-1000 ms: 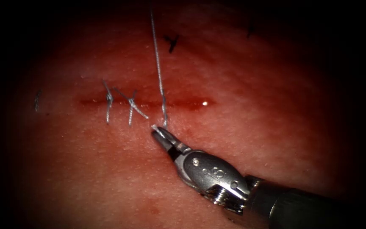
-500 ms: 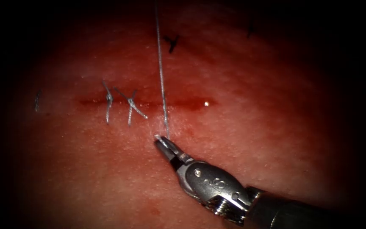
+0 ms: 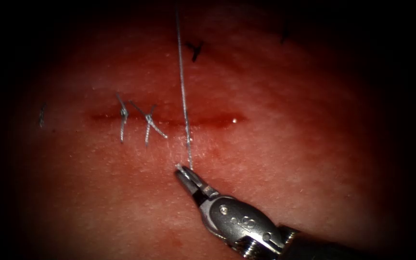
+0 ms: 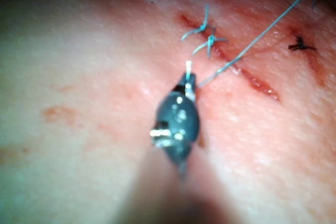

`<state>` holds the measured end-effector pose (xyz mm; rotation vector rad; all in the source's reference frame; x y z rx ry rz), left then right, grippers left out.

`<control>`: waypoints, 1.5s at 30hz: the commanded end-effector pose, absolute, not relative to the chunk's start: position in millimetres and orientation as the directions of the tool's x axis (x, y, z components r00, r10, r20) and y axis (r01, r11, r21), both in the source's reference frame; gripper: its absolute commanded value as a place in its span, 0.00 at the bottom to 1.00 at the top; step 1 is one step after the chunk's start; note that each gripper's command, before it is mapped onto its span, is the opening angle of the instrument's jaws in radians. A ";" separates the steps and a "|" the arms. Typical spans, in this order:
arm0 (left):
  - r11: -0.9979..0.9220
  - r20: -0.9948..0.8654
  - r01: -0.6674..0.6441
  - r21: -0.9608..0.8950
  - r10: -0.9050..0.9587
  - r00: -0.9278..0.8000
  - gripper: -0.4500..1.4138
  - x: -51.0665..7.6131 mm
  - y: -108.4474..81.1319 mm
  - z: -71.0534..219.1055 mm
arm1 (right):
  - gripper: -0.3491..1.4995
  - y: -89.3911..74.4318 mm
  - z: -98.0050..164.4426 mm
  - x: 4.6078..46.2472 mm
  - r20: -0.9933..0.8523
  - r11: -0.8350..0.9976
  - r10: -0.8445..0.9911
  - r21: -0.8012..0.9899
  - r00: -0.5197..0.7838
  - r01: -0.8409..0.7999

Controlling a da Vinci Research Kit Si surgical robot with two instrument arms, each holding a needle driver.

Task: Wound Closure

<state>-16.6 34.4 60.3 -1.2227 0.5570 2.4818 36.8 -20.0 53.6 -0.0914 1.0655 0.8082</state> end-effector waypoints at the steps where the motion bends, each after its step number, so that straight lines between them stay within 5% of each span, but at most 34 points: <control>1: -0.877 -0.820 -0.442 0.186 0.109 -0.563 0.00 -17.5 33.6 59.8 | 0.29 -19.1 53.5 36.8 -0.809 0.732 0.540 0.315 0.231 -0.605; 4: -0.890 -0.834 -0.432 0.147 0.123 -0.537 0.00 -18.0 30.3 58.0 | 0.58 -18.4 52.1 35.6 -0.814 0.756 0.538 0.352 0.218 -0.553; 9: -0.898 -0.854 -0.428 0.101 0.143 -0.500 0.00 -18.3 27.2 55.9 | 0.61 -18.0 50.4 34.1 -0.814 0.765 0.542 0.376 0.209 -0.523; 10: -0.901 -0.860 -0.424 0.088 0.146 -0.490 0.00 -18.5 25.7 54.8 | 0.70 -17.5 49.6 33.2 -0.817 0.767 0.540 0.378 0.202 -0.519; 16: -0.911 -0.874 -0.410 0.048 0.160 -0.458 0.00 -18.6 20.3 50.8 | 0.79 -15.6 48.6 30.8 -0.820 0.763 0.544 0.395 0.178 -0.511; 20: -0.917 -0.889 -0.399 0.009 0.175 -0.423 0.00 -18.7 16.7 47.6 | 0.67 -13.5 48.7 30.7 -0.824 0.774 0.538 0.398 0.180 -0.493; 25: -0.929 -0.915 -0.369 -0.046 0.187 -0.358 0.00 -18.9 12.3 44.5 | 0.02 -11.0 49.5 32.1 -0.843 0.826 0.497 0.388 0.205 -0.409; 45: -0.958 -0.979 -0.225 -0.175 0.194 -0.067 0.00 -20.6 5.0 41.4 | 0.00 -0.8 59.4 41.8 -0.836 0.874 0.481 0.432 0.266 -0.223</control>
